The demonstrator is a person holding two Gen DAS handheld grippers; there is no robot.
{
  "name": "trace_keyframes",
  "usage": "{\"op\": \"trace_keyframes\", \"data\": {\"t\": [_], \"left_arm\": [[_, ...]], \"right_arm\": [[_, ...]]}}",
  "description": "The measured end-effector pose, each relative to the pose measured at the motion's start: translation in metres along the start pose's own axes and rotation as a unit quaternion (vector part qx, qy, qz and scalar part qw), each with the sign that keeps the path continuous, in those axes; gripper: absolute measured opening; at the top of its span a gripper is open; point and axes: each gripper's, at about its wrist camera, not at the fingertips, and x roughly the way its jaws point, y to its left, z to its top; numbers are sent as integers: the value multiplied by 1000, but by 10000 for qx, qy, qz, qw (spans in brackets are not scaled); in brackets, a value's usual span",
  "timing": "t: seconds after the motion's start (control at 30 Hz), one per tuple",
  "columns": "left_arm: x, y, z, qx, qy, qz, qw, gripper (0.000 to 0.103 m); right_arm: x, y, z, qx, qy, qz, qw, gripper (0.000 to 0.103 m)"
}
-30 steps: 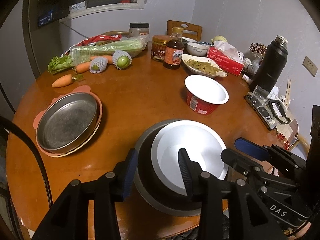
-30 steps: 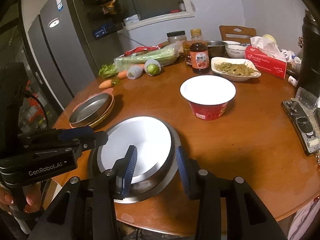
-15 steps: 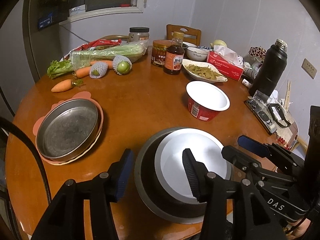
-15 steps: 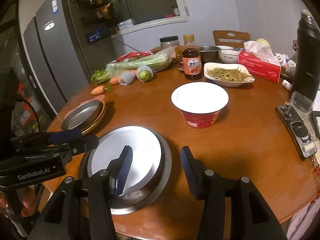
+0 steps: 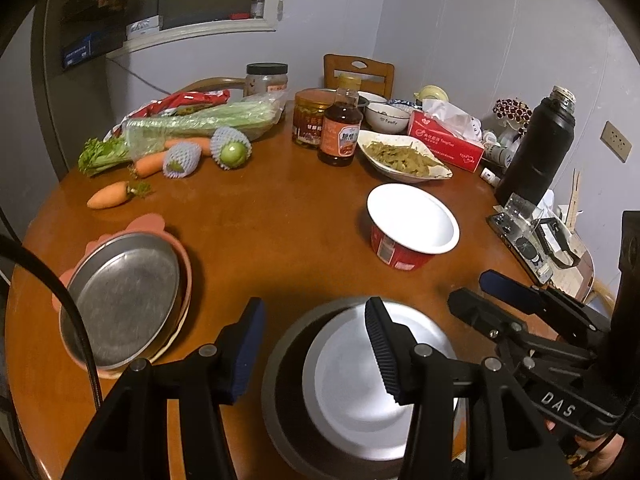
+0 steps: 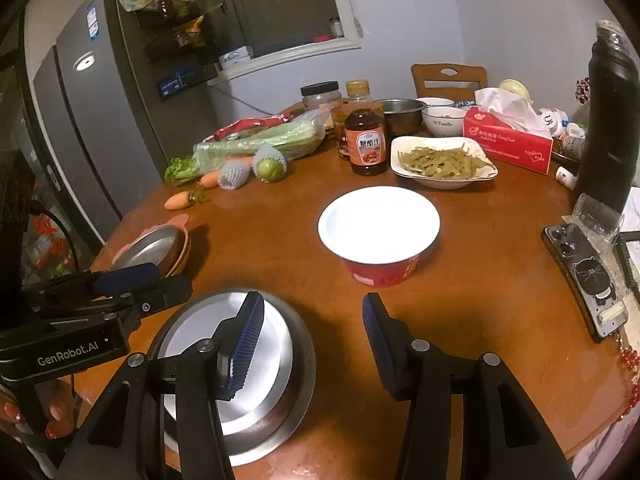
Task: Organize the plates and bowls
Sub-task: 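Move both tools to the second white plate on the table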
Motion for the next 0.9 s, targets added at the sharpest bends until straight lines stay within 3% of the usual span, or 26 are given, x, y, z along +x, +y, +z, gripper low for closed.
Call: {"op": "trace_keyframes", "data": {"t": [0.9], "left_arm": [[67,-26,71,202,338,-135,9991,51]], "right_arm": [[37,-53,49,357,164,-339,9987,55]]}}
